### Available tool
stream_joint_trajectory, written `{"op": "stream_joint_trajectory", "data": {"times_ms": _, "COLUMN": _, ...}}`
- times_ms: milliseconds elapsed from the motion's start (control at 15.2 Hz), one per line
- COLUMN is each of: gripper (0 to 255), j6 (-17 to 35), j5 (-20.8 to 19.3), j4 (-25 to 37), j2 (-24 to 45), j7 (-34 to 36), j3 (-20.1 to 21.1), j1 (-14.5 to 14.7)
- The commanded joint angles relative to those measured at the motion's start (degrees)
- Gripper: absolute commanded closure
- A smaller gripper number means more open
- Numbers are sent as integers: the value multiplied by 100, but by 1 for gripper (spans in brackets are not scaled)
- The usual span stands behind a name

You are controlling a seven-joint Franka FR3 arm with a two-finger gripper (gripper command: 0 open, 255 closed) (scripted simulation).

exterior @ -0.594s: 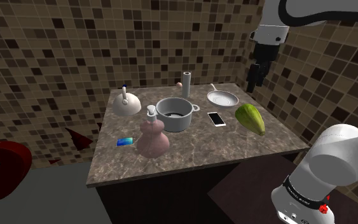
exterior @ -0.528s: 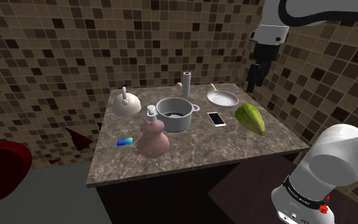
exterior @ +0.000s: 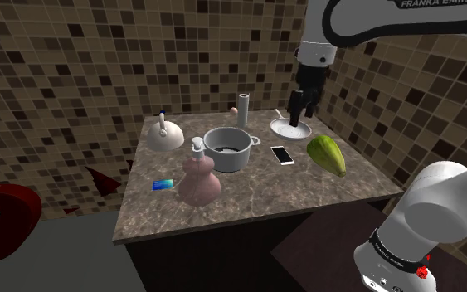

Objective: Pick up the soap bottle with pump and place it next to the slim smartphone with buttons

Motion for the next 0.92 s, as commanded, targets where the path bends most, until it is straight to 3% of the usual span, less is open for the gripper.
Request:
{"op": "stream_joint_trajectory", "data": {"times_ms": 0, "gripper": 0, "j6": 188, "j5": 62, "j4": 230, "j2": 388, "j7": 268, "j3": 227, "j1": 51}}
{"op": "stream_joint_trajectory", "data": {"times_ms": 462, "gripper": 0, "j6": 707, "j5": -36, "j4": 1096, "j2": 1714, "j7": 1076, "j3": 850, "j1": 151}}
{"op": "stream_joint_trajectory", "data": {"times_ms": 858, "gripper": 0, "j6": 927, "j5": -429, "j4": 2135, "j2": 2996, "j7": 1832, "j3": 1278, "j1": 286}}
